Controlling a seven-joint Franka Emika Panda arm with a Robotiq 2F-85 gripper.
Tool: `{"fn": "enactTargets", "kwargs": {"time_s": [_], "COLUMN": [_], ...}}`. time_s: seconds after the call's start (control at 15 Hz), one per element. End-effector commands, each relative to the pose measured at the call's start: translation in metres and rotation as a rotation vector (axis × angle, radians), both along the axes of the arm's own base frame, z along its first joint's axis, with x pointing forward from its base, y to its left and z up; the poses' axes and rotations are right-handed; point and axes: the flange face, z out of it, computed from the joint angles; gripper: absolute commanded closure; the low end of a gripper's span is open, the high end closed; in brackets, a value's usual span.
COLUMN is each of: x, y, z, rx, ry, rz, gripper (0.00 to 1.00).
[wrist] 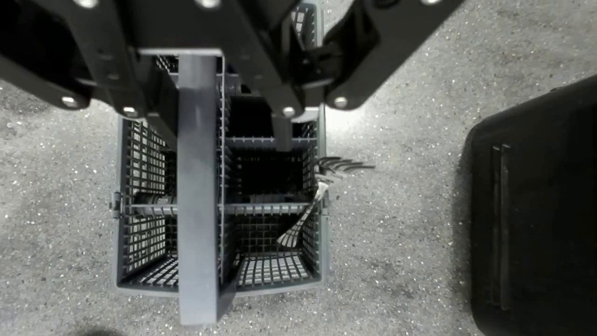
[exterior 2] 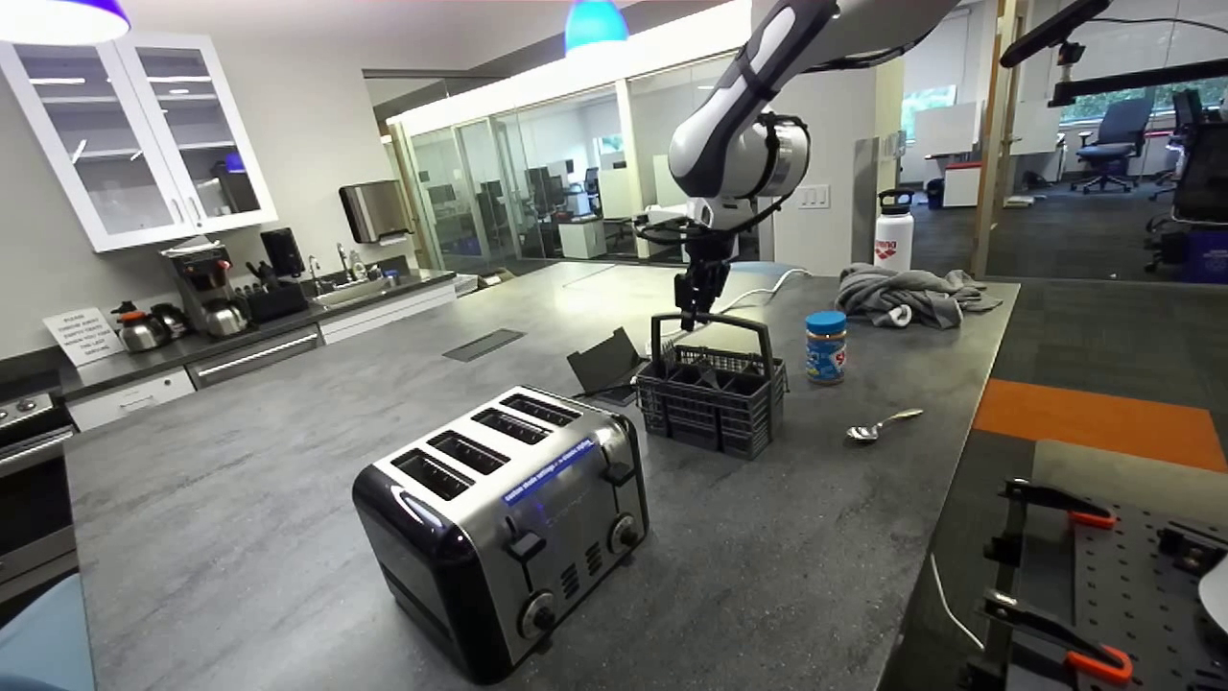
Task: Pick up the grey cutlery holder then set it back down on the countertop
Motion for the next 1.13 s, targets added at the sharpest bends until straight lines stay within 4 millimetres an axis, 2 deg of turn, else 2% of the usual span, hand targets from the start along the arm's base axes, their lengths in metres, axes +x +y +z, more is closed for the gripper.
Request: {"fn": "enactTargets", "kwargs": {"time_s": [0.0,0.13,0.2,0.47,0.67,0.87,1.07], "x": [-0.012,-0.021,-0.024,-0.041,-0.046,-0.048,-0.049], "y": [0.011,0.011,0.010,0.004,-0.003,-0.004,0.003], "z": [0.032,0.045,0.053,0.086,0.102,0.112,0.111], "rx": [0.018,0.009,0.000,-0.031,-0.053,-0.072,-0.077], "ry": [0.011,0.033,0.040,0.056,0.056,0.047,0.035], "rz": [0.036,0.060,0.068,0.119,0.137,0.149,0.160], "gripper": [0.19,0.04,0.01,0.00,0.00,0.00,0.00]}}
